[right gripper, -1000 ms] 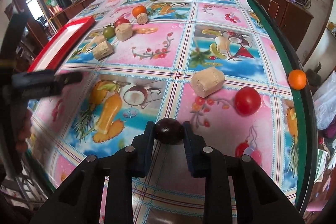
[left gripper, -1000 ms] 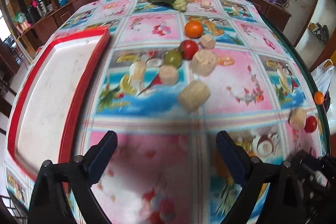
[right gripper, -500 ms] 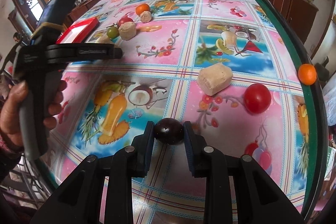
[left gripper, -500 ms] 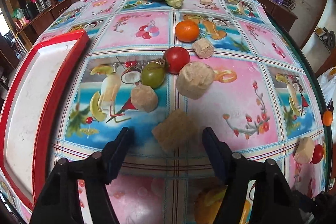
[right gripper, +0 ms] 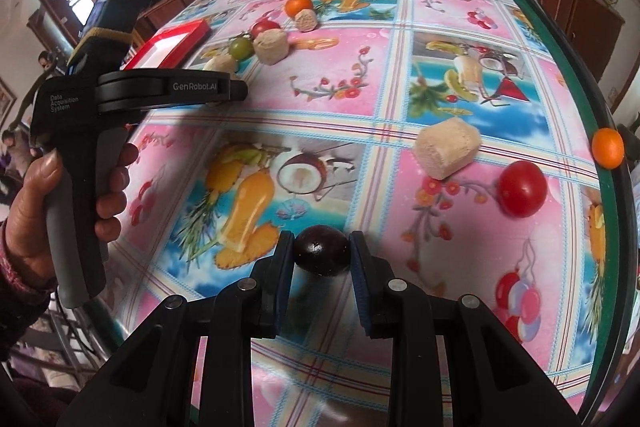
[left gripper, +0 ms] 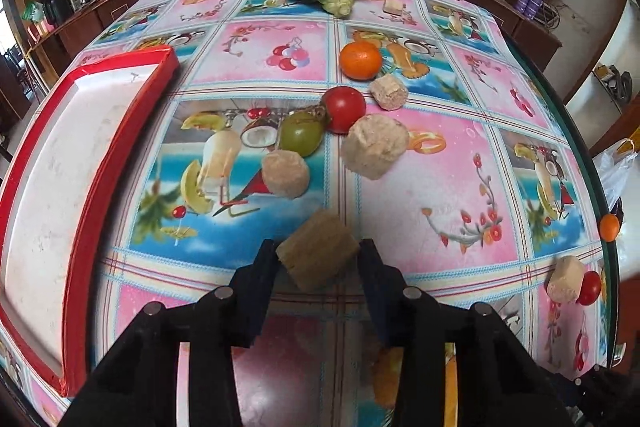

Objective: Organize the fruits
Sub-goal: 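Carry the plum and cork cube to the red-rimmed tray with both tools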

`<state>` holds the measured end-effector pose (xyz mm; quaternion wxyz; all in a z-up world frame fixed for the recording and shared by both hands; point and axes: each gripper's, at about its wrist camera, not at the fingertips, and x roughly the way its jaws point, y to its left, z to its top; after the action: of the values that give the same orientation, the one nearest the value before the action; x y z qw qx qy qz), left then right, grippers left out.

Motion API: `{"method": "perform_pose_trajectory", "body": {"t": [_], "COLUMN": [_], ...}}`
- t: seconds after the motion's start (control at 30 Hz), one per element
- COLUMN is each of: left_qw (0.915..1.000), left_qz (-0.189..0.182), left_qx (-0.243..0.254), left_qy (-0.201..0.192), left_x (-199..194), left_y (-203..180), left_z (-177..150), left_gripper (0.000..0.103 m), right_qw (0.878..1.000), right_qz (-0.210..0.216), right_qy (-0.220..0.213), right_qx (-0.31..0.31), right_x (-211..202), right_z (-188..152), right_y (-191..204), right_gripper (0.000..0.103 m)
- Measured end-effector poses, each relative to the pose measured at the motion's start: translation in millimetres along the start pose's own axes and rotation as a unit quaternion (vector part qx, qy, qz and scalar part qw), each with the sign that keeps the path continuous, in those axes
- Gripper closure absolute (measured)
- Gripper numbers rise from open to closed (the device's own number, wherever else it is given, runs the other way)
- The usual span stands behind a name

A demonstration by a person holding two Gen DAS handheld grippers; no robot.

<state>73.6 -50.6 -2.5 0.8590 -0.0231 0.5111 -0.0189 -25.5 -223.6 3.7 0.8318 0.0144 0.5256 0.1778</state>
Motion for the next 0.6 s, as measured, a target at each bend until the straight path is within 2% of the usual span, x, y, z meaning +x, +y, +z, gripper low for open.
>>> {"method": "perform_pose_trajectory", "body": {"t": [0.27, 0.6], "left_qw": [0.9999, 0.9987], "left_qz": [-0.004, -0.033], "left_qx": [0.013, 0.032], "left_qy": [-0.006, -0.019], "left_x": [-10, -30], "left_y": [13, 18], "left_z": [-17, -28], "left_gripper": [0.058, 0.059], "right_qw": [1.0, 0.999], "right_qz": [-0.008, -0.022], "right_qy": [0.005, 0.001], "right_qx": [-0.014, -0.025], "right_x": [4, 4], "right_z": [5, 17], "right_y": [17, 39], "right_gripper": [0.075, 0.075]}}
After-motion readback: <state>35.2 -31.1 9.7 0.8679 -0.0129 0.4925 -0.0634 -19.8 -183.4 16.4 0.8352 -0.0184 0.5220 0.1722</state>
